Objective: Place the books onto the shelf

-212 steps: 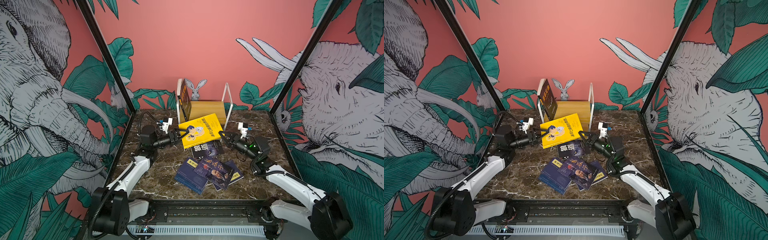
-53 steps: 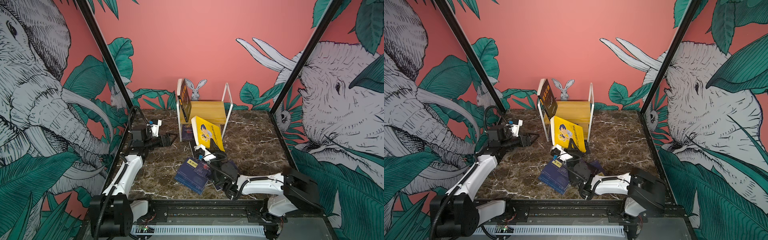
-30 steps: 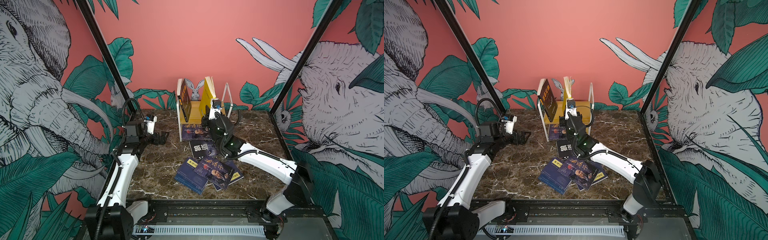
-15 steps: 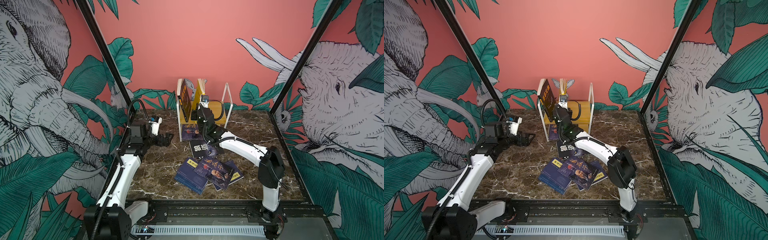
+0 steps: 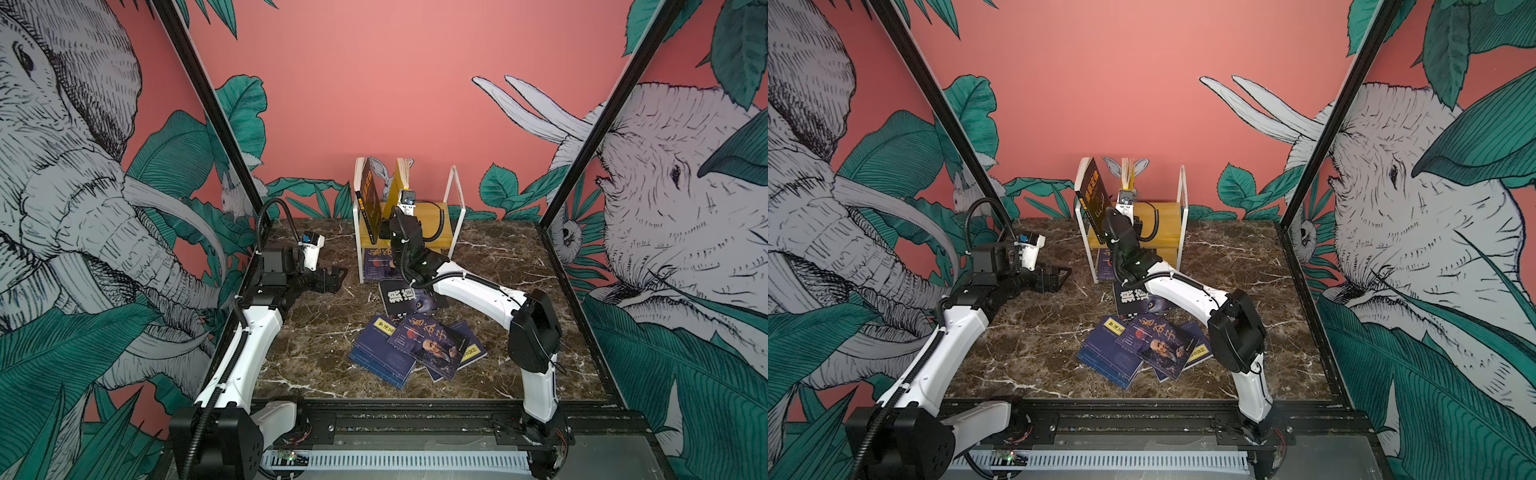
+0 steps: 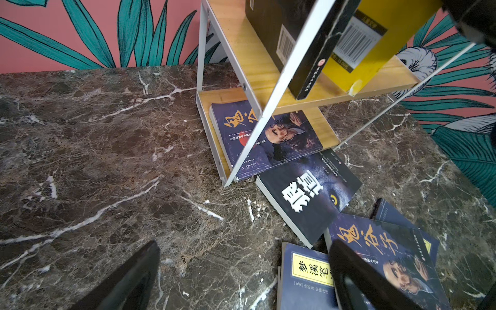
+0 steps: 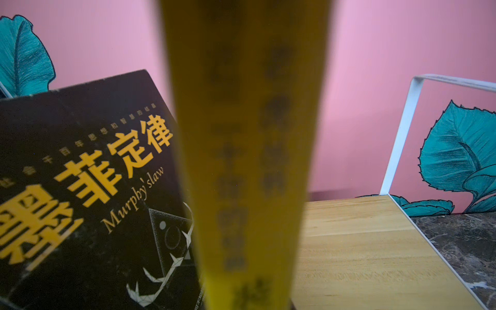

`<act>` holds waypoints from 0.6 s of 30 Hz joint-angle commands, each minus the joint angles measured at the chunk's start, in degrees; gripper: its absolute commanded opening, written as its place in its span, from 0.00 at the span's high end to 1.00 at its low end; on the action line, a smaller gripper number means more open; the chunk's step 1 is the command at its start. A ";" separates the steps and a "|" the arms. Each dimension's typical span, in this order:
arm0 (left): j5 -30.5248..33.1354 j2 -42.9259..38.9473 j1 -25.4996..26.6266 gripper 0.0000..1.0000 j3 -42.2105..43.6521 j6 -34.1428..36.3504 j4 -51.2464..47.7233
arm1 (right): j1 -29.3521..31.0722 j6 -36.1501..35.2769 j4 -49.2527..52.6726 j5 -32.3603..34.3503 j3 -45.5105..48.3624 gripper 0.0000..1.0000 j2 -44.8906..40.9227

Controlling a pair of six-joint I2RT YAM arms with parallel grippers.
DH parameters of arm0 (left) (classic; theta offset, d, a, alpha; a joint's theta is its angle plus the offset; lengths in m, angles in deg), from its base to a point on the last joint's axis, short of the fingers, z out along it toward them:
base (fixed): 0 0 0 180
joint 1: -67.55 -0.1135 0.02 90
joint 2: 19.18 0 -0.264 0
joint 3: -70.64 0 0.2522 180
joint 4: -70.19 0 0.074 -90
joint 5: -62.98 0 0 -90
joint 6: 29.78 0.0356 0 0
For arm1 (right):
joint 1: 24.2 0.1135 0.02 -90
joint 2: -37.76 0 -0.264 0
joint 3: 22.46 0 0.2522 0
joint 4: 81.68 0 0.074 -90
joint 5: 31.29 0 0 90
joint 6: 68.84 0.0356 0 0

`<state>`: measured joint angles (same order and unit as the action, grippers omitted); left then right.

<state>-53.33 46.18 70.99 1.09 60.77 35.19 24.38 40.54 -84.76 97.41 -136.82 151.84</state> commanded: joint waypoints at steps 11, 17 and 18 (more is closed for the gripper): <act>0.28 -0.23 0.08 0.01 -0.47 -0.21 -0.04 | 0.77 0.26 -5.92 -3.52 -3.56 0.63 0.06; 0.62 -0.17 0.11 0.01 -0.71 -0.34 -0.36 | 1.37 -0.30 -5.50 -4.30 -3.25 0.63 -1.14; 0.47 -0.16 0.01 0.01 -0.49 -0.22 -0.24 | 1.51 -0.54 -5.72 -4.05 -3.07 0.66 -1.23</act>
<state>-52.85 46.29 70.99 1.09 60.62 35.06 25.17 41.28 -87.45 93.73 -138.94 152.10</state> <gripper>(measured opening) 0.988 0.360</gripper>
